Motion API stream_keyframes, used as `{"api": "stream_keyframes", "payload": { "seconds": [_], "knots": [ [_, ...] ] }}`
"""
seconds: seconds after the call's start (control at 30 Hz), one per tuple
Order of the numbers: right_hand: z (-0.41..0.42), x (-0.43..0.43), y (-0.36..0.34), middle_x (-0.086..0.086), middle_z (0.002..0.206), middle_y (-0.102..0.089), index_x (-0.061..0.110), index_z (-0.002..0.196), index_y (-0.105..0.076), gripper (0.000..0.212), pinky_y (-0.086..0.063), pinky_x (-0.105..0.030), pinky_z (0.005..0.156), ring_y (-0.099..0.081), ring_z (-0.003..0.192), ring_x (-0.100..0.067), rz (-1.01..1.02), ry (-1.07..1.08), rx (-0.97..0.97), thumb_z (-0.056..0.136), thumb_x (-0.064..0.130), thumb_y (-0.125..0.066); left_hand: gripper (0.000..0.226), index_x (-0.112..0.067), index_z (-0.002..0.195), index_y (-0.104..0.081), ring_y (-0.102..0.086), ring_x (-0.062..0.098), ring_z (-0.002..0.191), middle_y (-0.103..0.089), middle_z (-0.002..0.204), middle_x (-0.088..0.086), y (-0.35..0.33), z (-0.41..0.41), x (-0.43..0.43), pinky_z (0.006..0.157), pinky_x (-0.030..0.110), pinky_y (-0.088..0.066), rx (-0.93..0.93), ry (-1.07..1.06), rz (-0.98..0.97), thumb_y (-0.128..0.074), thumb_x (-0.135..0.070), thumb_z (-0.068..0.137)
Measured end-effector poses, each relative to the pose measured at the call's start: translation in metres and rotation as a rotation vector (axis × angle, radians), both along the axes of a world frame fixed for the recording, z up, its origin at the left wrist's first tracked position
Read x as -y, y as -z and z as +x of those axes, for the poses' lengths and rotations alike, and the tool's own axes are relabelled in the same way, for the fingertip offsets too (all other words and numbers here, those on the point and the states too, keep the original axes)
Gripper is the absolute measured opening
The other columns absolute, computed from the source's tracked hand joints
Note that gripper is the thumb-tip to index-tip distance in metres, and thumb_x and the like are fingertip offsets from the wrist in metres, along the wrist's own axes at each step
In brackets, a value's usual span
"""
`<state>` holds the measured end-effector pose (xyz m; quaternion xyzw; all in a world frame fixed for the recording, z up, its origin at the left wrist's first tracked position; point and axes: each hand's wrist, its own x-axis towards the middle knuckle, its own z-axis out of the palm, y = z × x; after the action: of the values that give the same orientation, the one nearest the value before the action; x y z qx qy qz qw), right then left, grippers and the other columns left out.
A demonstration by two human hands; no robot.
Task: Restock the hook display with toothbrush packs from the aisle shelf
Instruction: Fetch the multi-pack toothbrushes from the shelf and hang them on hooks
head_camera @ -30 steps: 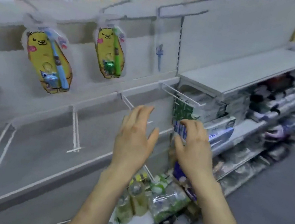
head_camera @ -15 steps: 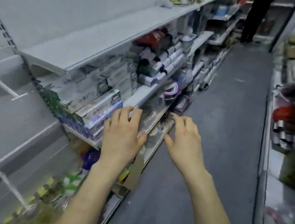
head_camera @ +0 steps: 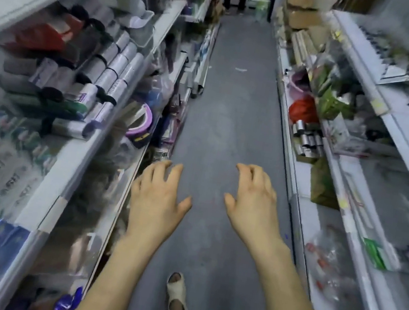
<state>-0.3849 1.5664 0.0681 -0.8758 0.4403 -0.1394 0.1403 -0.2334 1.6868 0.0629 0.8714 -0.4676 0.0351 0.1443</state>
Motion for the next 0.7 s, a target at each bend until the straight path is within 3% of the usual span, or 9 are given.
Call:
{"api": "stream_keyframes", "payload": {
  "seconds": [0.33, 0.7],
  "knots": [
    [0.114, 0.204, -0.044, -0.009, 0.144, -0.046, 0.014, 0.148, -0.044, 0.065, -0.042, -0.048, 0.108, -0.044, 0.135, -0.032, -0.083, 0.180, -0.007, 0.090, 0.025, -0.073, 0.075, -0.021, 0.146, -0.051, -0.045, 0.033, 0.137, -0.050, 0.147, 0.007, -0.031, 0.130, 0.248, 0.104, 0.053, -0.045, 0.001, 0.222, -0.071, -0.075, -0.050, 0.081],
    [0.199, 0.470, -0.027, -0.004, 0.152, -0.045, 0.018, 0.158, -0.033, 0.079, -0.041, -0.047, 0.111, -0.040, 0.142, -0.028, -0.106, 0.258, 0.055, 0.091, 0.027, -0.075, 0.086, -0.022, 0.156, -0.042, -0.045, 0.031, 0.138, -0.051, 0.146, 0.004, -0.034, 0.220, 0.535, 0.102, 0.051, -0.045, 0.035, 0.313, -0.088, -0.078, -0.047, 0.081]
  ]
}}
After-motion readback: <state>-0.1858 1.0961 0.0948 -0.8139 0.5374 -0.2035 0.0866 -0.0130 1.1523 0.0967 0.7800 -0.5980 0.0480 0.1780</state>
